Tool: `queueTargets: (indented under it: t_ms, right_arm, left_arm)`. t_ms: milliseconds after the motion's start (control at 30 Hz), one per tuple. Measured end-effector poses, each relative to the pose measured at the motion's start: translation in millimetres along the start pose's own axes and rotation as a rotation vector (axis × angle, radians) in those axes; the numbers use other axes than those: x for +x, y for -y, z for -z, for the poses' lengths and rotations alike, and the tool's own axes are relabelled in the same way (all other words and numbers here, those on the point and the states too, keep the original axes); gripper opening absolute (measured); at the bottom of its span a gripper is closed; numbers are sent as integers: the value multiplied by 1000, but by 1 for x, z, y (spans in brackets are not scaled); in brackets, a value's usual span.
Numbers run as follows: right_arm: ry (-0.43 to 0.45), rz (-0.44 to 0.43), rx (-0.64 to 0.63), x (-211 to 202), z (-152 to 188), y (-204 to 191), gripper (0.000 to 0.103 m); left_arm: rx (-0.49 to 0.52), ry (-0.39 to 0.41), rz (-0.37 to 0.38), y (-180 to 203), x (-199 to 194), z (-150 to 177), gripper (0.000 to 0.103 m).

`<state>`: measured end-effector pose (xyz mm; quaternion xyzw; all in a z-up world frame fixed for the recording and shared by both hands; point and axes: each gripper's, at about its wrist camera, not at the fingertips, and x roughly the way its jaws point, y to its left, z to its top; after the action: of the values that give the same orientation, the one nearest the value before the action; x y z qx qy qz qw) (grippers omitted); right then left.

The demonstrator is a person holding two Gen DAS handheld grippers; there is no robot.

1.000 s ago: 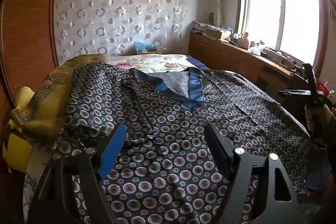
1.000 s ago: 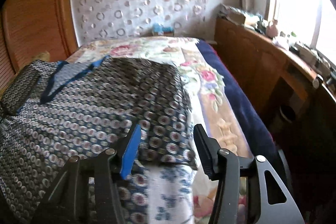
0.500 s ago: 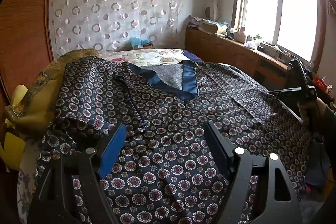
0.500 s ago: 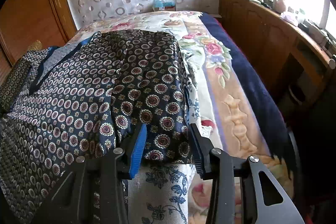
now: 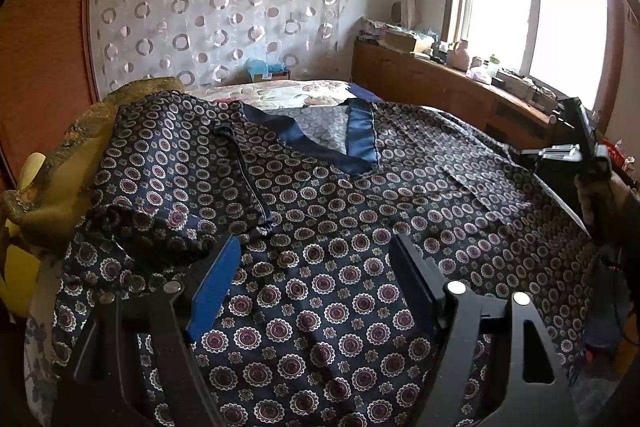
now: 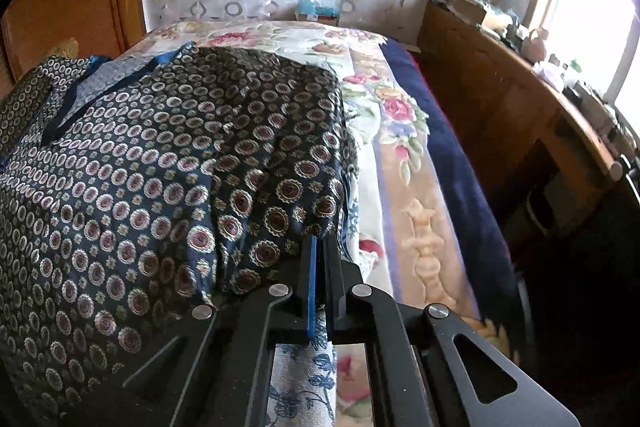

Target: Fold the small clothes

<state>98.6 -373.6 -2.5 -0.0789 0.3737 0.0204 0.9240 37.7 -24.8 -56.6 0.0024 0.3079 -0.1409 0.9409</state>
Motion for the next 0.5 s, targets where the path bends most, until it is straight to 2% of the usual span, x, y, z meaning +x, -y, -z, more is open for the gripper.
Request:
queueTargets:
  t_ms: [267,400,500]
  right_arm:
    - [139,-105,-35,-40,-8,-34,2]
    - [140,-176,-72,-44,-3,-61,2]
    - [105,-207,-98,-32,6,-77,2]
  left_arm:
    - [-5,-18,-5,-1,4,1,78]
    - [-6,-25,-7,0,5,1,78]
    - [-6,-34,-9,0,8,1,78]
